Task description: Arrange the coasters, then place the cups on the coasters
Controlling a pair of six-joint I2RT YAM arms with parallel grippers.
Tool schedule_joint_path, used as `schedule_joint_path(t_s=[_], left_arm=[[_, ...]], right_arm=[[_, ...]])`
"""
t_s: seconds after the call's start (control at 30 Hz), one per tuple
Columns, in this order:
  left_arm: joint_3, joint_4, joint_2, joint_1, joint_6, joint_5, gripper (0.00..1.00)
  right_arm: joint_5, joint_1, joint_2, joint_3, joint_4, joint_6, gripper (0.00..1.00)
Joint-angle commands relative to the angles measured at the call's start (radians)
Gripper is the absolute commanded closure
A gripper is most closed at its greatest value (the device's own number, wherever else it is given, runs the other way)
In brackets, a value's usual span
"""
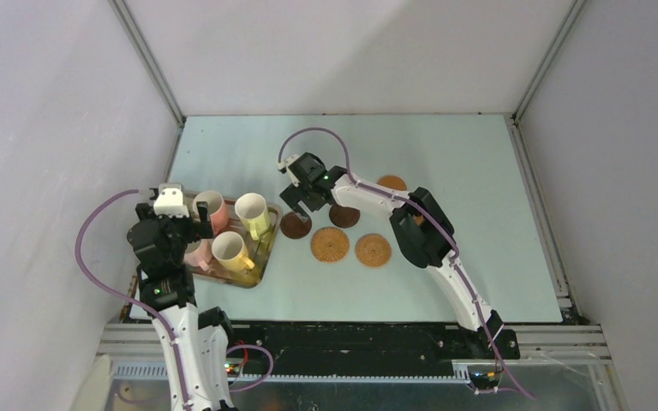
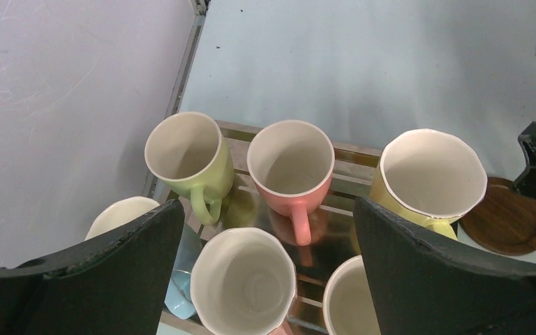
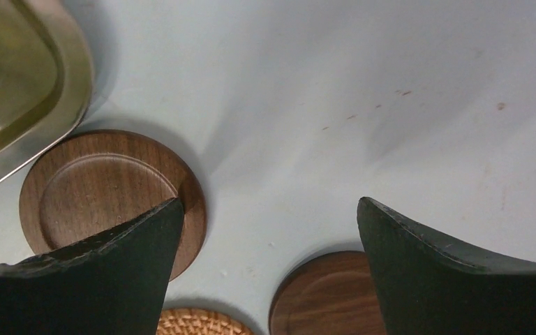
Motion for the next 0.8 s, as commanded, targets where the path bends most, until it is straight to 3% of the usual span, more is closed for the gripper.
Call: schedule_joint_path(t_s=[0.0, 0.27, 0.57, 0.67, 0.77], left_arm=[[-0.01, 0.04, -0.002, 0.01, -0.011, -0.011, 0.02], [-0.011, 0.042, -0.008, 0.01, -0.009, -0.017, 0.02], [-0.013, 0.045, -0.002, 0.011, -0.008, -0.022, 0.02], [-0.013, 0.045, -0.002, 0.01, -0.009, -0.026, 0.02], [-0.011, 0.044, -0.001, 0.01, -0.009, -0.029, 0.02]], right_arm=[[0.12, -0.048, 0.059, 0.05, -0.032, -0.036, 0.01], [0.197, -0.158, 0.087, 0.107, -0.02, -0.064, 0.01], [0.323, -0.261, 0.194, 0.291, -0.025, -0.134, 0.01], [0.356, -0.276, 0.163, 0.296, 0.007, -0.131, 0.01], [0.289, -0.288, 0.07, 0.233, 0.05, -0.113, 0.01]])
